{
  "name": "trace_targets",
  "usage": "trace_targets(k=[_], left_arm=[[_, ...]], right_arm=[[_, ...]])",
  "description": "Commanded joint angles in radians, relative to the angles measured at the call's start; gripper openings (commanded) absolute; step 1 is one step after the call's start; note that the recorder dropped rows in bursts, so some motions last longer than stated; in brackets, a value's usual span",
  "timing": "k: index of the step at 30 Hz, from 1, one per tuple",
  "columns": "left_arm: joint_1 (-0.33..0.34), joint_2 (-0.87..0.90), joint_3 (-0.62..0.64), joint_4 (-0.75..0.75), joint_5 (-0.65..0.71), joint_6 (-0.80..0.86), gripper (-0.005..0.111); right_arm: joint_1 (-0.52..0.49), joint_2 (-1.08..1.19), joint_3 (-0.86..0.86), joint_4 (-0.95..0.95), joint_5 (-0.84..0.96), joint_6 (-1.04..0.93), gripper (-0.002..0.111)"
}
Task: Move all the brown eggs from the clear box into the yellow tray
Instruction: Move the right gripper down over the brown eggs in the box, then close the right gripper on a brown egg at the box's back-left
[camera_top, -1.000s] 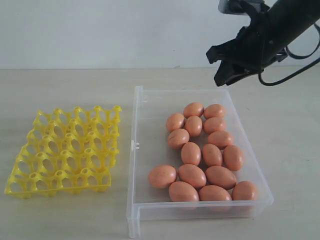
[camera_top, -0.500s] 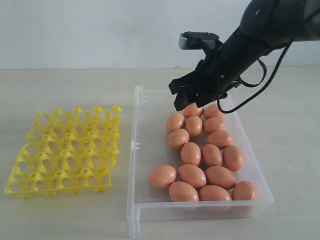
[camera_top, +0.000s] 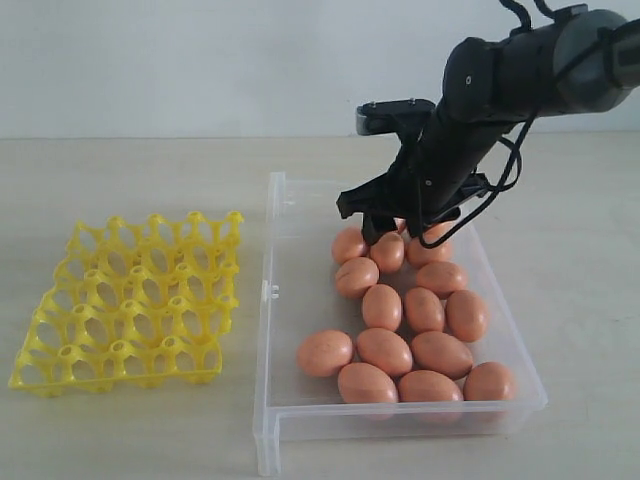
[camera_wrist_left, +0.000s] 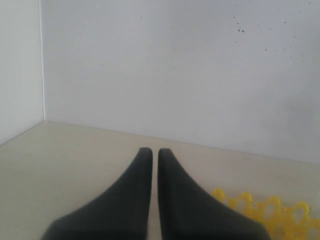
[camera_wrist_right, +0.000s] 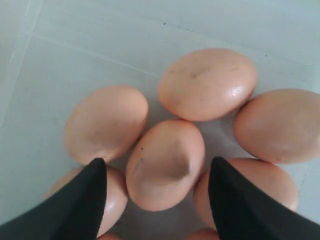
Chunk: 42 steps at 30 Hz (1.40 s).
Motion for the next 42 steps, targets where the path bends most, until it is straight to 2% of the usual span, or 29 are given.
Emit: trace_targets(k=[1, 22, 28, 29, 31, 35, 42], left_arm=[[0.001, -0.003, 0.004, -0.011, -0.002, -0.011, 0.004], [0.001, -0.003, 0.004, -0.011, -0.002, -0.011, 0.004], [0.001, -0.003, 0.004, -0.011, -0.002, -0.011, 0.004], [0.001, -0.003, 0.004, -0.011, -0.002, -0.011, 0.004], [0.001, -0.003, 0.004, -0.011, 0.000, -0.011, 0.004], [0.001, -0.003, 0.004, -0.011, 0.000, -0.011, 0.004], [0.001, -0.003, 0.004, -0.011, 0.000, -0.011, 0.004]], right_arm=[[0.001, 0.026, -0.006, 0.009, -0.034, 0.018, 0.054], [0.001, 0.090, -0.006, -0.017, -0.066, 0.052, 0.054], [0.001, 0.090, -0.006, -0.019, -0.105, -0.010, 0.054], [0.001, 0.090, -0.006, -0.019, -0.101, -0.026, 0.052], [0.001, 0.090, -0.006, -0.019, -0.095, -0.060, 0.039], [0.001, 0.090, -0.006, -0.019, -0.077, -0.125, 0.001], [0.001, 0.069, -0.006, -0.017, -0.116, -0.140, 0.000]])
